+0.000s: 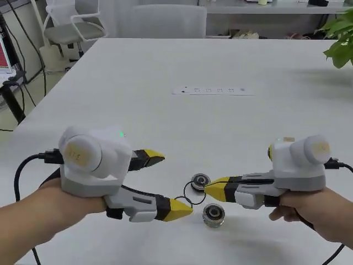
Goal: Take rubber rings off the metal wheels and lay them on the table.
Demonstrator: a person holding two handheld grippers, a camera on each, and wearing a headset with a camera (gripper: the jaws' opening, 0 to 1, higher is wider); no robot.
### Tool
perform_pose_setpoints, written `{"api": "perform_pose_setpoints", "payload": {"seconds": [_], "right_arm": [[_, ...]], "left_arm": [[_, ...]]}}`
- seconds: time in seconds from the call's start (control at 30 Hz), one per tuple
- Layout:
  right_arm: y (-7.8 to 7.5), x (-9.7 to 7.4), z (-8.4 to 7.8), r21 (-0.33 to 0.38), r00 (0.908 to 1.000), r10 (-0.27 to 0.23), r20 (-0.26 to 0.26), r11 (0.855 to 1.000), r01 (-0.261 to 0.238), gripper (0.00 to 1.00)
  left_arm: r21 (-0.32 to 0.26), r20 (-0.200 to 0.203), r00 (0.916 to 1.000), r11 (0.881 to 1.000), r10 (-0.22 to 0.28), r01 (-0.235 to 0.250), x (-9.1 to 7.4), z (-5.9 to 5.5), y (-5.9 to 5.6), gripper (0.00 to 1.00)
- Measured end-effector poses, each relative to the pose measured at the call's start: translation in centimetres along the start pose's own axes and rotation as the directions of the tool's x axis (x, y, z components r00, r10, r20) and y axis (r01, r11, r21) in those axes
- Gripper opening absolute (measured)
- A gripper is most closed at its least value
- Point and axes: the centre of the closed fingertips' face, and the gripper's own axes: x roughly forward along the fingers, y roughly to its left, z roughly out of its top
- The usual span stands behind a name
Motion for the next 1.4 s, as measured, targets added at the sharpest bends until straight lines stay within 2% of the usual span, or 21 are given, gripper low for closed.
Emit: {"api": "perform_pose_setpoints", "payload": {"seconds": [0.5, 0.7, 1.1, 1.4], "right_arm": [[0.2, 2.1, -0.5, -0.005, 0.9985, 0.033, -0.043, 0.999, -0.033, 0.00], [0.1, 2.6, -1.2, -0.006, 0.9968, 0.039, -0.069, 0.999, -0.039, 0.00], [-0.4, 3.5, -2.2, 0.014, 0.9944, 0.041, -0.097, 0.999, -0.039, 0.00], [-1.1, 3.7, -2.8, 0.014, 0.9931, 0.017, -0.116, 1.000, -0.015, 0.00]], "left_arm": [[-0.030, -0.003, 0.9987, 0.998, 0.052, -0.052, -2.0, -1.2, 1.6, 0.76], [-0.042, -0.014, 0.9981, 0.997, 0.060, -0.061, -2.5, -2.0, 1.7, 0.76], [-0.061, -0.018, 0.9967, 0.995, 0.080, -0.081, -3.3, -2.5, 2.0, 0.76], [-0.073, -0.025, 0.9960, 0.993, 0.086, -0.087, -3.5, -2.9, 2.2, 0.75]]}}
